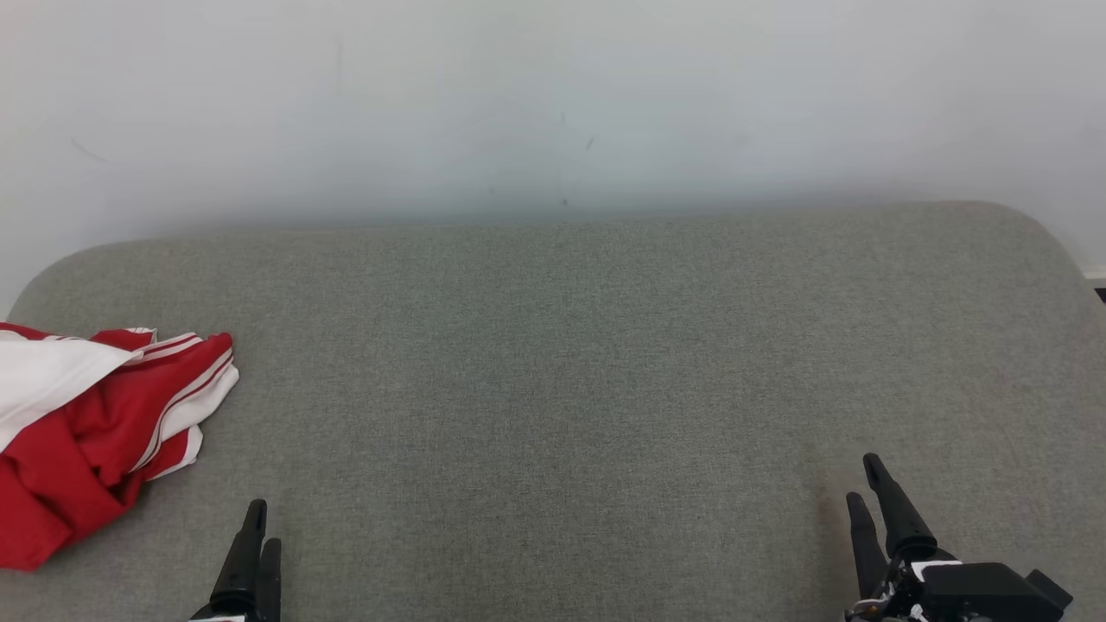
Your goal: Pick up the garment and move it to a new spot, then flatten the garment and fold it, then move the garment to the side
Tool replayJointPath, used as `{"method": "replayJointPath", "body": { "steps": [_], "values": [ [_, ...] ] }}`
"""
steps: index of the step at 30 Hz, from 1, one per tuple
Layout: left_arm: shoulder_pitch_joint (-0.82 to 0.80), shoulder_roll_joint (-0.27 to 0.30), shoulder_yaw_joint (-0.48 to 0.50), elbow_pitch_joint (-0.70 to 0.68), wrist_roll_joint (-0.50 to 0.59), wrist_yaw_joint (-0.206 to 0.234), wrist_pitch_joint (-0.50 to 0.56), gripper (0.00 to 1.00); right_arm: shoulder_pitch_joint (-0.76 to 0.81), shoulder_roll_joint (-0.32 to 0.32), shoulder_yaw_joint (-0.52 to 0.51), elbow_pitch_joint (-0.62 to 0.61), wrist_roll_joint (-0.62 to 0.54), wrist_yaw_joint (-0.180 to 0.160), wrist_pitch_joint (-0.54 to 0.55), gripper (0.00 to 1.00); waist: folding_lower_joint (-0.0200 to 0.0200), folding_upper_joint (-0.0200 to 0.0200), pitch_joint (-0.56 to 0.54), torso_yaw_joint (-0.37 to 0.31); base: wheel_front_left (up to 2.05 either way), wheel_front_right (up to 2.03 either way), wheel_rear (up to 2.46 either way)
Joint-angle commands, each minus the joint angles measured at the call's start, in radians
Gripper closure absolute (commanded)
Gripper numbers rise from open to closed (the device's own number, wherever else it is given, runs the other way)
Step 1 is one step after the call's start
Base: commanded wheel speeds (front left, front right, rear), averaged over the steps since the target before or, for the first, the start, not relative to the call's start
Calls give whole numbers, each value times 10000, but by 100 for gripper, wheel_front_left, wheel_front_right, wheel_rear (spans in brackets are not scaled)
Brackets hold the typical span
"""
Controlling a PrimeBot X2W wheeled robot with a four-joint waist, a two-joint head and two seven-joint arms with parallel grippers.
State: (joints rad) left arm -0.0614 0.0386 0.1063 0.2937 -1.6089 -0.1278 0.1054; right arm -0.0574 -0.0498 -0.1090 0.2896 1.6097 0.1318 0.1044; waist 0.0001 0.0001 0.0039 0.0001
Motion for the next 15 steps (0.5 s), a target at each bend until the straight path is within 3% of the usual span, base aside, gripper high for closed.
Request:
{"method": "replayJointPath", "body": {
  "steps": [1,15],
  "values": [
    [-162,38,-21,-181,108,-11,-135,0,-185,-50,99,-247,-145,-1,-104,0,0,-1,2,2,0,0,0],
    [-97,81,-113,-119,2209,-16,-806,0,-154,-293,516,-309,-1908,-3,-812,0,0,-1,16,4,0,0,0]
  ]
}}
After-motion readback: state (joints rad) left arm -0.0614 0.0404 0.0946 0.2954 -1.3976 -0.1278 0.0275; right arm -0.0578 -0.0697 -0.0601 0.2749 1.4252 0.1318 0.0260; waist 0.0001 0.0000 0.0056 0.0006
